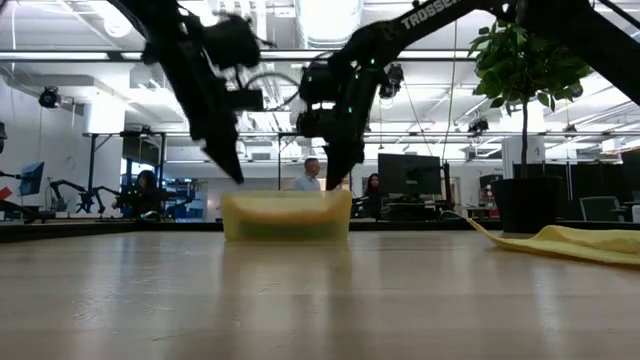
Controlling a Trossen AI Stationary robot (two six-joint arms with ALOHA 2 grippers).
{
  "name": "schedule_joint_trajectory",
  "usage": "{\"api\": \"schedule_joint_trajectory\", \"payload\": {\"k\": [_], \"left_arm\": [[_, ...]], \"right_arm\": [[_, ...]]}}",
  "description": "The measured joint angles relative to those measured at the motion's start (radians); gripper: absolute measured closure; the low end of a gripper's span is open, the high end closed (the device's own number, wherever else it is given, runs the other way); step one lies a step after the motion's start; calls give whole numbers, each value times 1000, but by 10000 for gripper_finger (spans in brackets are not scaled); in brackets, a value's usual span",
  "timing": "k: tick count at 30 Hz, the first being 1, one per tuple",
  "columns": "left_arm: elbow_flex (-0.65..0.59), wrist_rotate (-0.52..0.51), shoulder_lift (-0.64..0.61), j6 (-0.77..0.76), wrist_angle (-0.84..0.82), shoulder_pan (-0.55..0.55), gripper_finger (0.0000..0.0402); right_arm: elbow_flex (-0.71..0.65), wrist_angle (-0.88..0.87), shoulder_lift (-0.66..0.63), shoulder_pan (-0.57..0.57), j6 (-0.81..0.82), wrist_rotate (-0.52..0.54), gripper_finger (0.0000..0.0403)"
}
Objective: Fold microfiber towels
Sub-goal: Stack the folded orange microfiber cloth on top of the light blue microfiber cloth, then fold the yellow microfiber cloth
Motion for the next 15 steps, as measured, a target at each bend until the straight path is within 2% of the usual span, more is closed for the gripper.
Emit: {"api": "schedule_joint_trajectory", "payload": {"k": [7, 12, 15], "left_arm": [[-10, -83, -199, -1, -1, 7, 350], [-47, -78, -304, -86, -12, 8, 350], [-65, -15, -348, -146, -19, -3, 350]], "right_arm": [[58, 7, -84, -6, 32, 0, 394], [29, -9, -183, -6, 50, -1, 394], [-27, -38, -251, 2, 89, -6, 394]]}}
